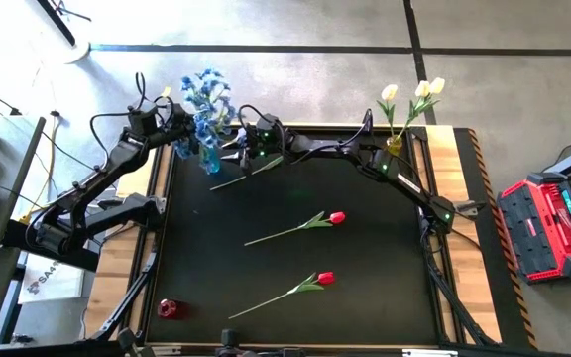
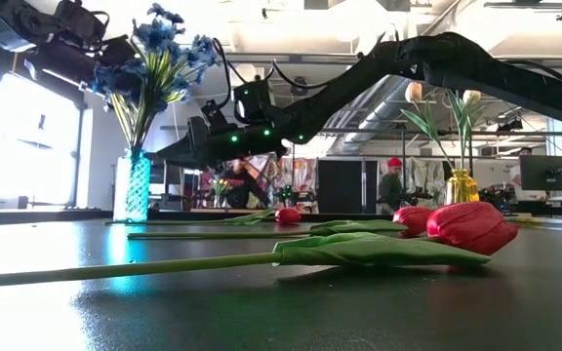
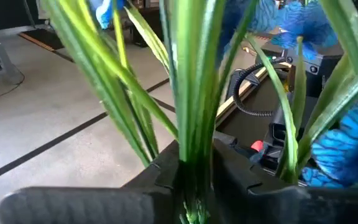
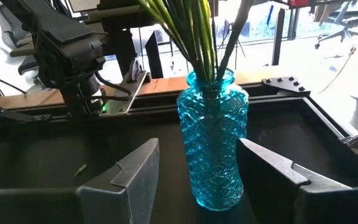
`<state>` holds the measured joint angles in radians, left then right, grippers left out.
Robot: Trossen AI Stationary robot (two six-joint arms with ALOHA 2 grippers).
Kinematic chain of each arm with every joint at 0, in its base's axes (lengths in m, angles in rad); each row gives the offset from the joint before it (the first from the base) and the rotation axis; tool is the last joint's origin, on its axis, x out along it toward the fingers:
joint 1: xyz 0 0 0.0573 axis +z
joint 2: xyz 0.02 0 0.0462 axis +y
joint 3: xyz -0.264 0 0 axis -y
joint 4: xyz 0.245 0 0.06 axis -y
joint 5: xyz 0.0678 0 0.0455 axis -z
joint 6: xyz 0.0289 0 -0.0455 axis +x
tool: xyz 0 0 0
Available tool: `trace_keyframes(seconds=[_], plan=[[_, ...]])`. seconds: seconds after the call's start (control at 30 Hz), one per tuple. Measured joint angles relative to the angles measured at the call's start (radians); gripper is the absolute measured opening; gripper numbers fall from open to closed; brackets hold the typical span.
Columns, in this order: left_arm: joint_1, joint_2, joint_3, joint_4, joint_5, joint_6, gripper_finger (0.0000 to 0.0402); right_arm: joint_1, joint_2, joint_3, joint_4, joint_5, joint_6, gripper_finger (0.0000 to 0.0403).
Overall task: Sort flowers into vase by color
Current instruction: Put the blue flowers into the blue vase
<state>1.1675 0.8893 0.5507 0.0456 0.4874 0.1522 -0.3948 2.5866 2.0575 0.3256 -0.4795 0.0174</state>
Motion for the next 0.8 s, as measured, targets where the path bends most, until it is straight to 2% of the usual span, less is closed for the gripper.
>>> trace_keyframes(seconds=[0.43, 0.8], plan=[[0.000, -0.064, 0.000, 0.000, 0.006, 0.006, 0.0148, -0.003, 0.000, 0.000, -0.019, -0.008, 0.004, 0.0202], [0.000, -0.119, 0.000, 0.017, -0.030, -0.011, 0.0181, -0.020, -0.002, 0.042, -0.061, -0.010, 0.001, 0.0202]])
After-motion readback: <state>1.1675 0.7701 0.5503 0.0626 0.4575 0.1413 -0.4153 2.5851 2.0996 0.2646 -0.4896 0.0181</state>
